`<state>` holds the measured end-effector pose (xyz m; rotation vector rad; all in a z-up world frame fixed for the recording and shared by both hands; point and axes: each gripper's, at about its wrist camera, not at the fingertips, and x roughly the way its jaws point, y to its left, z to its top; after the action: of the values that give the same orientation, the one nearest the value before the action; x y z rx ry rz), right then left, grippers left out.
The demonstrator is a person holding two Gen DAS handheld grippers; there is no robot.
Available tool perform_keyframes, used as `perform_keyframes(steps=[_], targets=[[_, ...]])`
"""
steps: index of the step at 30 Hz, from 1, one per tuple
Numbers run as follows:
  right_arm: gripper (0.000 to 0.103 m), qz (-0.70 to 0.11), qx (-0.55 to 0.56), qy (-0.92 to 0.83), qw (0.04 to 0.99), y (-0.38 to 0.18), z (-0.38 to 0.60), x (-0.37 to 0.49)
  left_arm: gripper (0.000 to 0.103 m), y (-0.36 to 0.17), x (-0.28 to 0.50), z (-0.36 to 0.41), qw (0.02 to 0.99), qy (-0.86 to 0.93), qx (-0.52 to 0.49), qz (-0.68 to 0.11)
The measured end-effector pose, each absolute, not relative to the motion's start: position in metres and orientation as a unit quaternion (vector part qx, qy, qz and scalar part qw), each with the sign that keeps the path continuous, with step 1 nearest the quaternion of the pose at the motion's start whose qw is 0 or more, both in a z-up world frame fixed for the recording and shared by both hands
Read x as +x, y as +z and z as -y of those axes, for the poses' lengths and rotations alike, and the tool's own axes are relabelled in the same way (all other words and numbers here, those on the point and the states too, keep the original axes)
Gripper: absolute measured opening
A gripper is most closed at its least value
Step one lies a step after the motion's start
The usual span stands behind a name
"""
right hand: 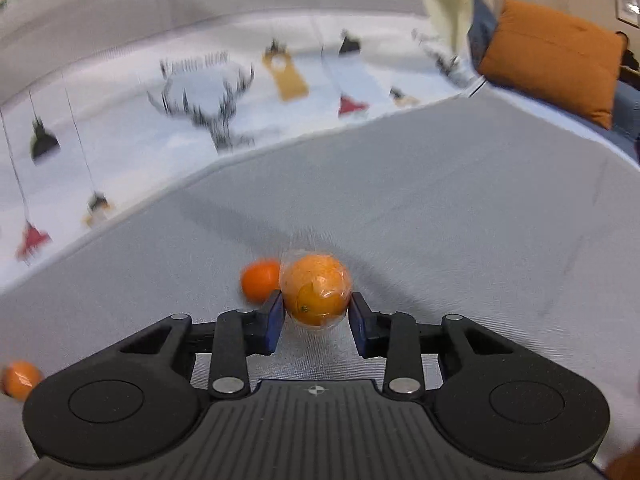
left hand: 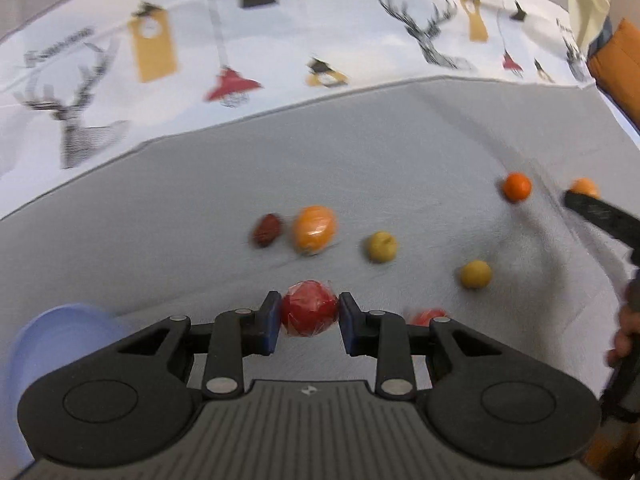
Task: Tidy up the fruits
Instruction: 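Carry the red apple and wrapped orange over the blue plate with both tools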
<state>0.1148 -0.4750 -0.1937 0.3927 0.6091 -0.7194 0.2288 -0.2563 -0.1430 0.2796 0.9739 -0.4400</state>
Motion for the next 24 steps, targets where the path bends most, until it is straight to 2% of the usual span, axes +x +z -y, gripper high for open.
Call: perform_keyframes(steps=[7,12,19,24], targets=[[0.036,-0.232,0.169,-0.300,0.910,-0.110,0.420,0.052,0.034,-0.073,0.174,0.176,0.875,-0.171,0.127,-0.435],[0.036,-0.235,0.159,-0.214,0.935,-0.068,0.356,0.012,0.034,-0.039,0.123,0.110,0.886,-0.140,0.129,-0.423],[0.036,-0.281,0.158,-0.082,0.943,-0.047,0.256,-0.038,0.034,-0.026,0.062,0.030,0.888,-0.099,0.106,-0.437],[0.036,-0.273,0.129,-0.017,0.953,-0.033,0.192,-0.067,0.034,-0.027,0.024,-0.005,0.889,-0.078,0.096,-0.441]])
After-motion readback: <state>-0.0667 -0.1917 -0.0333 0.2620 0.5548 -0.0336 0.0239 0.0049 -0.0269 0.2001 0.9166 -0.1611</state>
